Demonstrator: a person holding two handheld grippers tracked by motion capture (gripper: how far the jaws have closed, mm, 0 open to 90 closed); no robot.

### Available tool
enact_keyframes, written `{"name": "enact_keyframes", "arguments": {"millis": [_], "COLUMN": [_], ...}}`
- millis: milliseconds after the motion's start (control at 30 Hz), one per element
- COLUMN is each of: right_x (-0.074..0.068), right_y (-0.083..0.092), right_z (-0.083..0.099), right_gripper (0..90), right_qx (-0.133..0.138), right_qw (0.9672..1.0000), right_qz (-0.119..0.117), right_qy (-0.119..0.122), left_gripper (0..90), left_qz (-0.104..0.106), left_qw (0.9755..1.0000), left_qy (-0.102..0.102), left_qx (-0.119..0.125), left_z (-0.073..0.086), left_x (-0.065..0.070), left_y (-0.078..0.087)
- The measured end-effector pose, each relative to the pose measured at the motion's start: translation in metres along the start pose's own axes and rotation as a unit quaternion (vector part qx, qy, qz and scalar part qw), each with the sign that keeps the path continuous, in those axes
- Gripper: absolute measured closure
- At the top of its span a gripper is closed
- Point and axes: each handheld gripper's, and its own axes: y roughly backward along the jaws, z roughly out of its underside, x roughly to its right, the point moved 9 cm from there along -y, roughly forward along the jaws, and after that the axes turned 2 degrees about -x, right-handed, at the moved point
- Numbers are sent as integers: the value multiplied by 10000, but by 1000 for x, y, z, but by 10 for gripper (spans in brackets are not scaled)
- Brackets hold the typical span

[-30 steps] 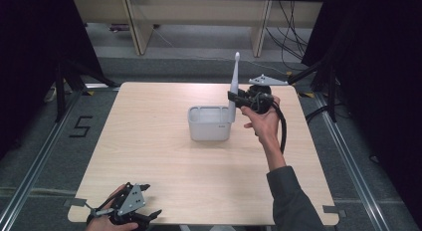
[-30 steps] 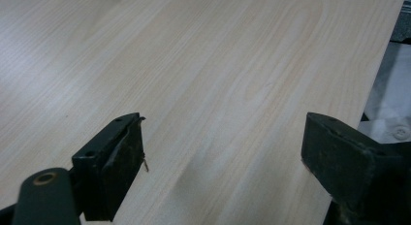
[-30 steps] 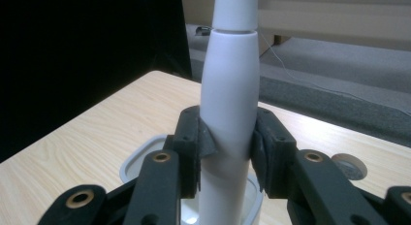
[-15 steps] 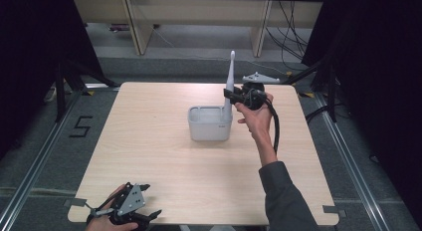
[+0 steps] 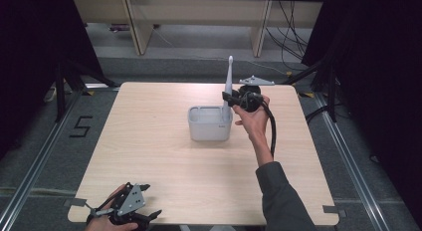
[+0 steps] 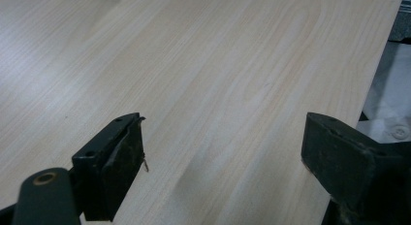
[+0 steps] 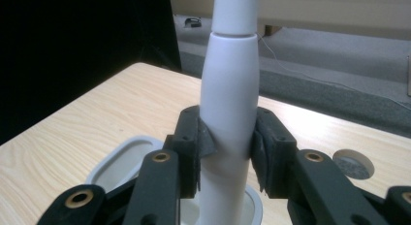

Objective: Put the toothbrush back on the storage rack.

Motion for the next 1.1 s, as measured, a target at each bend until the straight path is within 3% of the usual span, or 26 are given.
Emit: {"name": "enact_keyframes", "arguments": {"millis": [100,200,233,267,300,367,667,867,900,933,1033,1100], "right_x": [2,3,4,2,4,1,2,2,6,3,3,4], "right_y": [-2,-4,-6,-6,-7,-8,-13,-15,-16,-16,-18,-18], "right_z": [4,9,10,11,12,15,25,33,32,35,37,38], "right_gripper": [664,664,664,664,664,664,664,664,664,664,664,664], "right_qx": [-8,-102,-52,-117,-76,-122,-251,-388,-348,-407,-440,-470], "right_qw": [10000,9999,9999,9999,9999,9999,9992,9987,9983,9986,9985,9983], "right_qz": [26,75,58,40,45,73,153,217,280,222,189,231], "right_qy": [69,-12,95,-49,109,5,259,237,380,266,258,265], "left_gripper": [148,148,148,148,148,148,148,148,148,148,148,148], "left_qz": [6,64,67,69,57,60,60,80,107,121,62,135], "left_qw": [10000,10000,10000,10000,10000,10000,10000,10000,9999,9999,9999,9998], "left_qy": [14,33,30,33,31,43,15,23,22,53,73,111], "left_qx": [8,-33,-28,-28,-22,-23,-17,5,4,-15,30,-22], "left_z": [0,0,0,0,0,0,0,0,0,0,0,1], "left_x": [0,1,2,1,1,1,1,1,2,3,2,3], "left_y": [0,0,0,0,0,0,0,0,0,0,-2,-1]}}
